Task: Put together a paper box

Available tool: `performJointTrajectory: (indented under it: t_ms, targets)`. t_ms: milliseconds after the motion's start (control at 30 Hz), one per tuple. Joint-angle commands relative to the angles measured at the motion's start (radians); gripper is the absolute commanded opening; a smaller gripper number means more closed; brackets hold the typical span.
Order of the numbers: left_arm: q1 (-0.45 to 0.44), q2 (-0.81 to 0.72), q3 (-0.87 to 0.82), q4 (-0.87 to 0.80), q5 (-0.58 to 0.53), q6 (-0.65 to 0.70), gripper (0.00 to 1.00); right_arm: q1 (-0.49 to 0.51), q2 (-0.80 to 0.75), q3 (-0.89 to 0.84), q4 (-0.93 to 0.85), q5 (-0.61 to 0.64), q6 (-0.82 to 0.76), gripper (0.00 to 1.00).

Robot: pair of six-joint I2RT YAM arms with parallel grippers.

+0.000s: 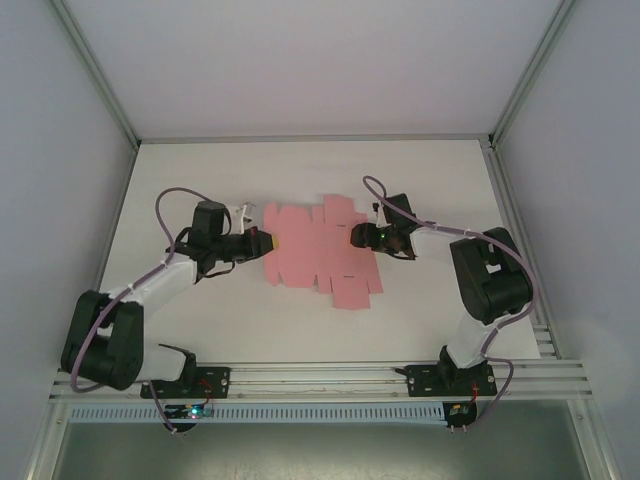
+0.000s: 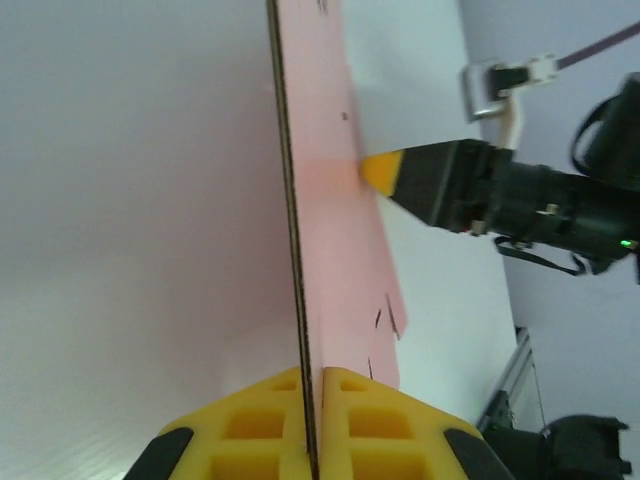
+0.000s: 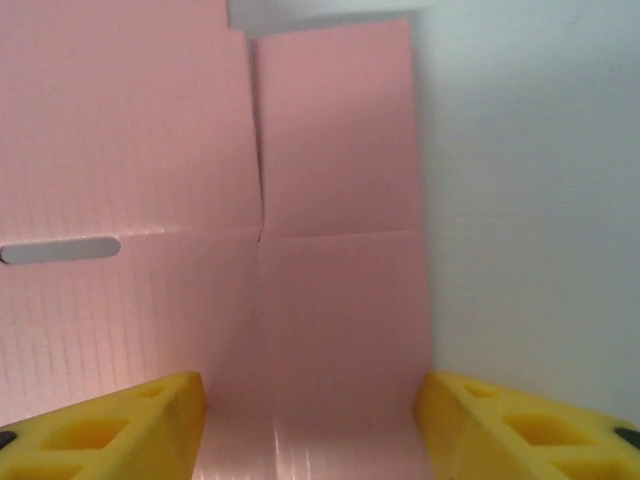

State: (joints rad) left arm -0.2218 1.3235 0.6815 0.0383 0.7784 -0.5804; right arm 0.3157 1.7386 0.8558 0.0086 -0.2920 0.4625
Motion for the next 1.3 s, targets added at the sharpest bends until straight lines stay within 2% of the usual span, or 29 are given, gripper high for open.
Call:
performJointTrajectory:
  t_ms: [0,133,233,367,533,600,767,933,1000,1100,1200,1267]
  targets:
    - [0.002,-0.067,-0.031,0.107,0.015,0.041,0.0,-0.022,-0.102,-0.074,-0.093,-0.121,-0.09,0.7]
    - [0.001,-0.138,-0.048,0.199,0.063,0.001,0.0,-0.075,-0.307,-0.155,-0.024,-0.259,-0.14,0.75]
    - [-0.008,-0.203,-0.031,0.21,0.096,-0.037,0.0,-0.158,-0.464,-0.217,0.004,-0.363,-0.145,0.77]
    - [-0.021,-0.311,-0.042,0.223,0.072,-0.057,0.0,-0.22,-0.632,-0.251,-0.008,-0.514,-0.188,0.8]
    - [-0.025,-0.461,-0.061,0.22,0.078,-0.087,0.0,-0.247,-0.818,-0.266,-0.05,-0.486,-0.159,0.86]
    - [-0.026,-0.525,-0.074,0.21,0.077,-0.083,0.0,-0.269,-0.855,-0.259,-0.043,-0.526,-0.144,0.85]
    - [-0.028,-0.662,-0.074,0.149,0.077,-0.078,0.0,-0.297,-0.857,-0.227,-0.009,-0.612,-0.129,0.81]
    - [-0.029,-0.708,-0.073,0.142,0.073,-0.101,0.0,-0.298,-0.784,-0.18,0.158,-0.769,-0.048,0.69]
    - [-0.032,-0.711,-0.074,0.14,0.068,-0.105,0.0,-0.296,-0.762,-0.144,0.162,-0.799,-0.05,0.64]
    - [-0.032,-0.702,-0.071,0.134,0.067,-0.109,0.0,-0.291,-0.743,-0.094,0.163,-0.832,-0.062,0.62]
    - [-0.031,-0.69,-0.07,0.142,0.068,-0.117,0.0,-0.275,-0.717,-0.031,0.132,-0.838,-0.073,0.59]
    - [-0.031,-0.684,-0.069,0.136,0.063,-0.114,0.0,-0.258,-0.696,0.008,0.086,-0.824,-0.098,0.54]
